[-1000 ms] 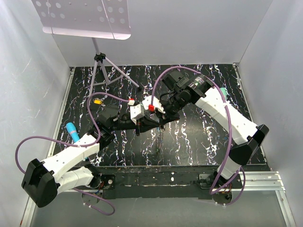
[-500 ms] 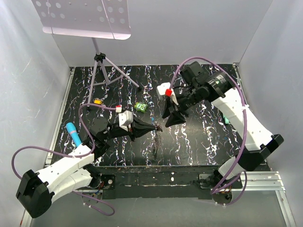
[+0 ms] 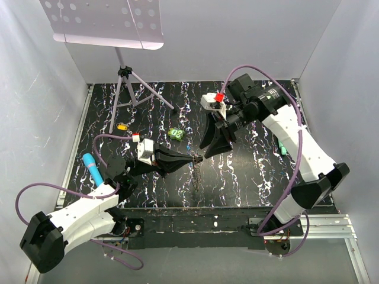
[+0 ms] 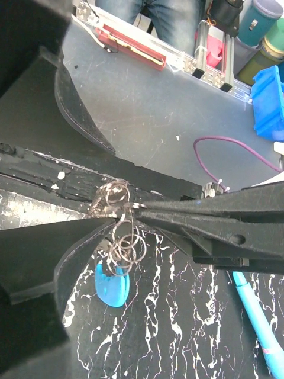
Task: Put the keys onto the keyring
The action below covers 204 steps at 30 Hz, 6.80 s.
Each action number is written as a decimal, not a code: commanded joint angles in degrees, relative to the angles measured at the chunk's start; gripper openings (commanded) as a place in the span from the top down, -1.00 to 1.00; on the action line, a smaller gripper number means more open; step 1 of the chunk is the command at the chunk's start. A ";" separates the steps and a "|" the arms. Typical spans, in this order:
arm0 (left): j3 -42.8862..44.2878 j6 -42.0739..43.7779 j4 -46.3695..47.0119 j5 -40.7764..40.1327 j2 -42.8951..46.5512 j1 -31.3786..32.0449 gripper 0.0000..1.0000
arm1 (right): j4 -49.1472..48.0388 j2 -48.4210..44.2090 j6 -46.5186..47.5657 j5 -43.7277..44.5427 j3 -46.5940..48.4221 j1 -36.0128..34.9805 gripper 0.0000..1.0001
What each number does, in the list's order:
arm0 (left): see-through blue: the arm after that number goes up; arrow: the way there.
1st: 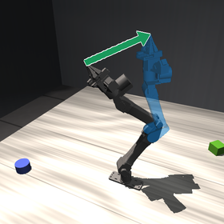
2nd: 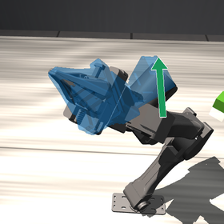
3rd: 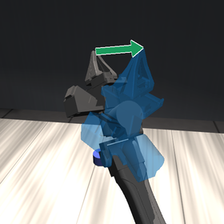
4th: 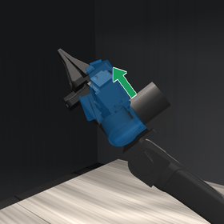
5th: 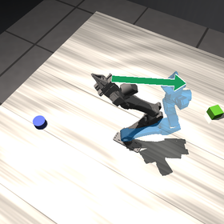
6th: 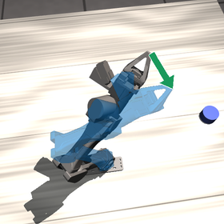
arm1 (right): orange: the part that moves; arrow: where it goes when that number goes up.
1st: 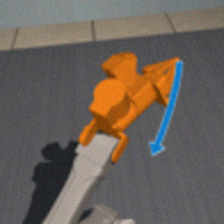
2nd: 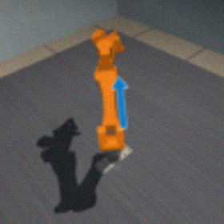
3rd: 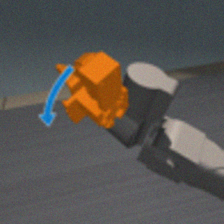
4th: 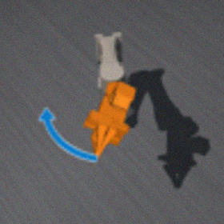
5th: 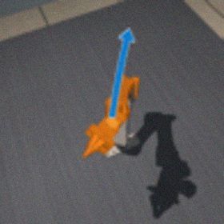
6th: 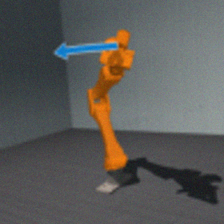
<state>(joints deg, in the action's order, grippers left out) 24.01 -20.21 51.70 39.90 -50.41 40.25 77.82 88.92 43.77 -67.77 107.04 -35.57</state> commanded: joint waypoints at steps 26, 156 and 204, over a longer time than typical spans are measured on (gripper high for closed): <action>0.86 -0.36 -1.52 0.27 3.83 0.18 1.00 | 13.14 5.47 20.30 -4.04 1.77 -3.98 0.17; 1.04 0.86 -18.90 -14.68 11.55 0.18 -0.02 | -13.49 1.16 -7.48 16.34 -5.44 -8.02 0.97; 19.41 15.81 -43.53 -1.23 -4.52 -0.35 0.46 | 5.67 7.76 3.34 24.79 6.25 -9.60 0.97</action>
<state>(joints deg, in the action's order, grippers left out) 41.30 -5.50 8.93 38.76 -55.40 40.23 77.12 97.12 46.76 -40.01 110.28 -45.01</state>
